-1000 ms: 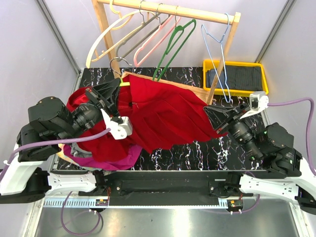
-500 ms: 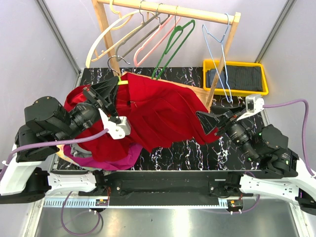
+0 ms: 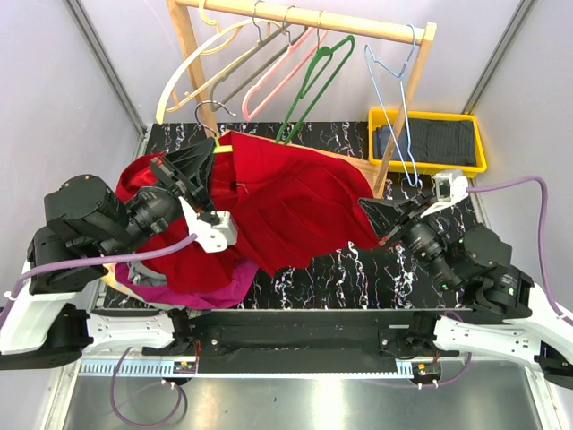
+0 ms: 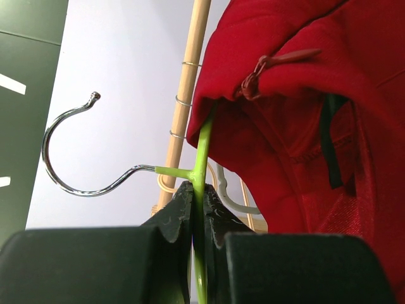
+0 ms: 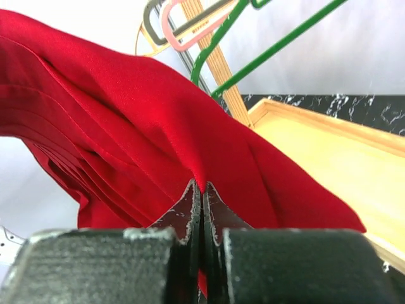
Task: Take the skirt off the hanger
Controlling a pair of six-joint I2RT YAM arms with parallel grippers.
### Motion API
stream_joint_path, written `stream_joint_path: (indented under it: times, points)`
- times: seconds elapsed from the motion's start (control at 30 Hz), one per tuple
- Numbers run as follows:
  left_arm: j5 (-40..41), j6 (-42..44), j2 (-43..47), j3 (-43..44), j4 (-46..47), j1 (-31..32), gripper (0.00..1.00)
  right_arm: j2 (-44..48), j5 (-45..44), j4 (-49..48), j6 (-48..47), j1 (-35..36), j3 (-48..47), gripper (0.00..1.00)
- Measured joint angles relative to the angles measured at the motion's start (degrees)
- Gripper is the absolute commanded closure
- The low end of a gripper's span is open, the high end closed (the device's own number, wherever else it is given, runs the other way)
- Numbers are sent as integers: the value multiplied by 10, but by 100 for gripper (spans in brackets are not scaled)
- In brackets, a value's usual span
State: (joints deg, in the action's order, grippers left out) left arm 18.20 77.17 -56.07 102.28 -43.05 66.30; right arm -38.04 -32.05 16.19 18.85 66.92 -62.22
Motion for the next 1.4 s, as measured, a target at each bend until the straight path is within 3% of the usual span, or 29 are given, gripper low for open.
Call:
stream_joint_path:
  times: [0.13, 0.4, 0.67, 0.87, 1.03, 1.2, 1.27, 1.4]
  points:
    - [0, -2, 8, -13, 12, 0, 100, -18, -9, 5, -38, 0, -56, 100]
    - [-35, -55, 93, -162, 48, 5, 100, -128, -16, 8, -171, 1, -301, 100]
    - [-46, -102, 90, -186, 50, 24, 100, -228, -14, 22, -230, 1, -381, 100]
    - [-46, -97, 57, -186, 70, 75, 100, -327, -1, 49, -249, 1, -492, 100]
    - [-45, -76, 23, -179, 122, 79, 100, -373, 4, 77, -249, -2, -566, 100]
    - [-30, -48, -78, -97, 188, 79, 100, -371, 31, 78, -198, -23, -566, 100]
    - [-19, -26, -157, 1, 209, 76, 100, -370, 32, 77, -183, -32, -565, 100]
    - [0, 17, -358, 316, 168, 68, 100, -348, 26, 0, -171, -54, -568, 100]
